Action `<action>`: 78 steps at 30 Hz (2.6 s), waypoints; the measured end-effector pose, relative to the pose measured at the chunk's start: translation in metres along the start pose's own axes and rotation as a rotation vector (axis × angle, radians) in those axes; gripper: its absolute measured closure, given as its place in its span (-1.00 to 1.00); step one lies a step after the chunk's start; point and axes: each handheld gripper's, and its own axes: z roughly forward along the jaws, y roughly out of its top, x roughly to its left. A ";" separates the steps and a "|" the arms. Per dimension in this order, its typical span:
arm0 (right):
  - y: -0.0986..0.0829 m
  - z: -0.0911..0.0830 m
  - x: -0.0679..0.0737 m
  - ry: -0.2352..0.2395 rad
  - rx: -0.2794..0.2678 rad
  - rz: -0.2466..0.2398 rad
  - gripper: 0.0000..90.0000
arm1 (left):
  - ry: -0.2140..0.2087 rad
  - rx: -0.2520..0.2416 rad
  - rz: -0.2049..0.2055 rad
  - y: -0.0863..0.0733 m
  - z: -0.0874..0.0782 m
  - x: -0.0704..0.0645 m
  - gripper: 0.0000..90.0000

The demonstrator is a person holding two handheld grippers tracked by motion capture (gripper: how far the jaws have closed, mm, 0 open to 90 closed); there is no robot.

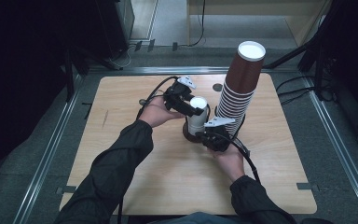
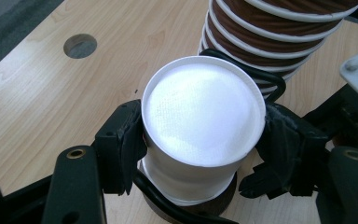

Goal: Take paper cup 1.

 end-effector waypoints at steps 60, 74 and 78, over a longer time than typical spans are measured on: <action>0.009 -0.062 0.012 0.313 0.038 -0.218 0.47 | 0.021 -0.119 0.016 -0.011 -0.125 -0.037 -0.22; 0.008 -0.064 0.015 0.368 0.045 -0.301 -0.03 | -0.004 -0.118 0.001 -0.064 -0.113 -0.056 -0.22; 0.008 -0.063 0.013 0.372 0.038 -0.298 -0.07 | -0.024 -0.109 -0.006 -0.072 -0.102 -0.060 -0.22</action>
